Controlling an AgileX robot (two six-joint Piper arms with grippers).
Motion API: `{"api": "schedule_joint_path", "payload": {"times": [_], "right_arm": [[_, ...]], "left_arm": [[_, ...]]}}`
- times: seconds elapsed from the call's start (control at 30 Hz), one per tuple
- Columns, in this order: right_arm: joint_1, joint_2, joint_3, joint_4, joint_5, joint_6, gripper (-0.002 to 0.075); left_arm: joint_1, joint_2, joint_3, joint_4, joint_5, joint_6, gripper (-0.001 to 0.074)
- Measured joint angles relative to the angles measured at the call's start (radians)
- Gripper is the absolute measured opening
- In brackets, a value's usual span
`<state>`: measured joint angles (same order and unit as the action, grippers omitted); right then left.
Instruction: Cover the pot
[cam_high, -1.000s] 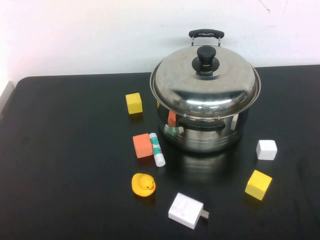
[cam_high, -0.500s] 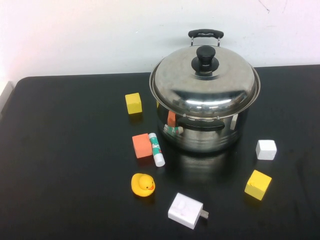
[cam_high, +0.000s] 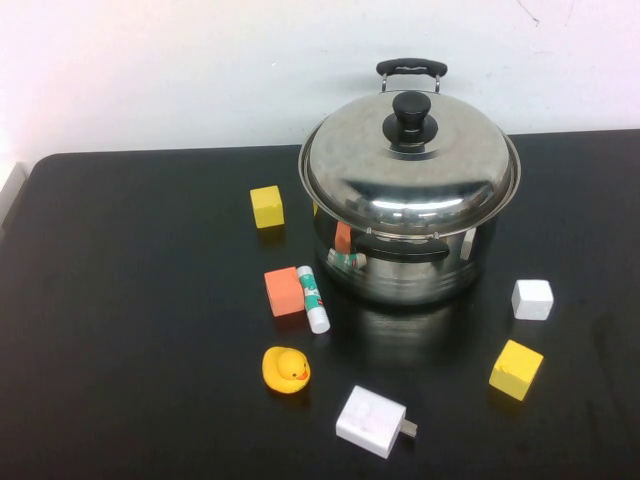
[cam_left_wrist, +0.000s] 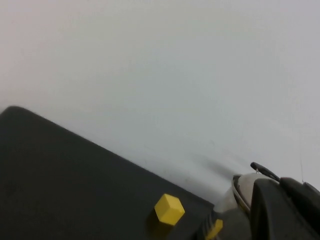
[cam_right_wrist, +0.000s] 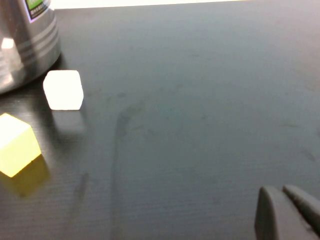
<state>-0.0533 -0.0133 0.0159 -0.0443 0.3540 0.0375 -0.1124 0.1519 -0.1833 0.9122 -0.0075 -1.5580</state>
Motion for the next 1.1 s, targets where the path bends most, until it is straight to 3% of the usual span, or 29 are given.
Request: {"api": "schedule_joint_path", "payload": {"times": [0.07,0.17,0.37,0.47,0.8,1.1], "right_arm": [[0.0,0.0,0.0,0.0,0.0,0.0,-0.0002],[0.0,0.0,0.0,0.0,0.0,0.0,-0.0002],[0.0,0.0,0.0,0.0,0.0,0.0,-0.0002],[0.0,0.0,0.0,0.0,0.0,0.0,-0.0002],[0.0,0.0,0.0,0.0,0.0,0.0,-0.0002],[0.0,0.0,0.0,0.0,0.0,0.0,-0.0002]], "left_arm": [[0.0,-0.002,0.017,-0.069,-0.001,0.03,-0.0001],[0.0,-0.03,0.053,-0.328,0.017,0.173,0.0],[0.0,-0.149,0.137,-0.855,0.058,0.878,-0.0001],[0.0,-0.161,0.162,-0.952,0.104,1.041,-0.0001],[0.002,-0.163,0.201,-0.978,0.332,1.11,-0.0001],[0.009,-0.163,0.195,-0.983,0.351,1.11,-0.0001]]}}
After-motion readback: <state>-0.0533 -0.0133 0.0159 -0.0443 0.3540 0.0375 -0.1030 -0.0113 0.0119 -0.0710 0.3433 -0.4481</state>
